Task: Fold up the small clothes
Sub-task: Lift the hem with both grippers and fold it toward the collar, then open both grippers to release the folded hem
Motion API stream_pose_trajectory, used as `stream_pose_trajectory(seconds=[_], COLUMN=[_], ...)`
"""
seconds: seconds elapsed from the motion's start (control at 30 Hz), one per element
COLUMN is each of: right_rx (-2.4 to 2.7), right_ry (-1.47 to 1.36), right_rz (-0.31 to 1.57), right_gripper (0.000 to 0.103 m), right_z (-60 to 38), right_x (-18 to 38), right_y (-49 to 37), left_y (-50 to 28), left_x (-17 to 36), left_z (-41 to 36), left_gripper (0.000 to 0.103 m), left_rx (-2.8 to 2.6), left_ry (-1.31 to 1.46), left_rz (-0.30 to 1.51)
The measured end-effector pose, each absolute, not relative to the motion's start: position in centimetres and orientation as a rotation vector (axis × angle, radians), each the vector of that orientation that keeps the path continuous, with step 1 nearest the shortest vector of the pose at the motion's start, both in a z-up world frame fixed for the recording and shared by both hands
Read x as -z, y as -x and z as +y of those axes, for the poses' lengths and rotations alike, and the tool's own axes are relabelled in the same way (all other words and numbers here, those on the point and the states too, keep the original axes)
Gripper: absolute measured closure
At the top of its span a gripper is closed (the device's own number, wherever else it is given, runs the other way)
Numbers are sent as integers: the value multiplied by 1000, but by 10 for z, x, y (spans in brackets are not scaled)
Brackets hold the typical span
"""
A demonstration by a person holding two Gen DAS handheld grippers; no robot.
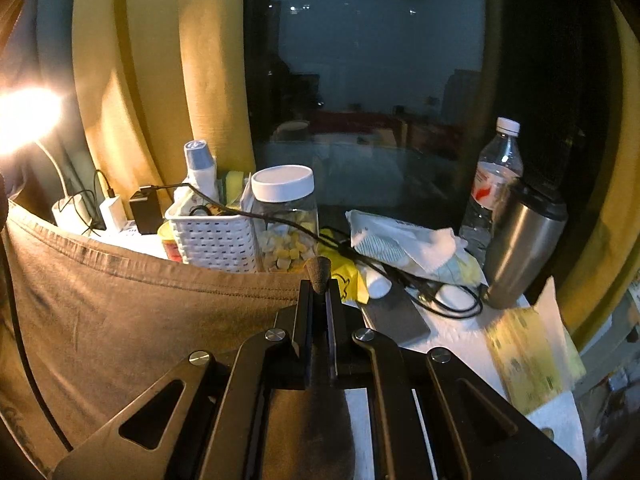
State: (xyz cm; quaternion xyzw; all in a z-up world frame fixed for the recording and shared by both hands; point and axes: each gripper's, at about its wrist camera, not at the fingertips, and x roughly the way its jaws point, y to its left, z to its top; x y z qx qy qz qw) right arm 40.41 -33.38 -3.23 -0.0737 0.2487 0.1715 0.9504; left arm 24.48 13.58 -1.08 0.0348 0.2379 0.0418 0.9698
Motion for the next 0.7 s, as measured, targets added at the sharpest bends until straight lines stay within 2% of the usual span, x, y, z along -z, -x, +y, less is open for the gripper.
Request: stream_pose_trajectory(seconds=[0.33,0.7], right_rx=[-348,-306], right_ry=[207,236], right_rz=[525,592], right_gripper=[96,96], right_z=[-320,-308], right_x=[46,92], right_y=[-454,-480], left_y=[-282,-316], left_x=[30,73], left_z=[148,154], left_gripper=[98,98], left_rx=[-94,-92], left_ry=[-106,-64], left_rz=[495,590])
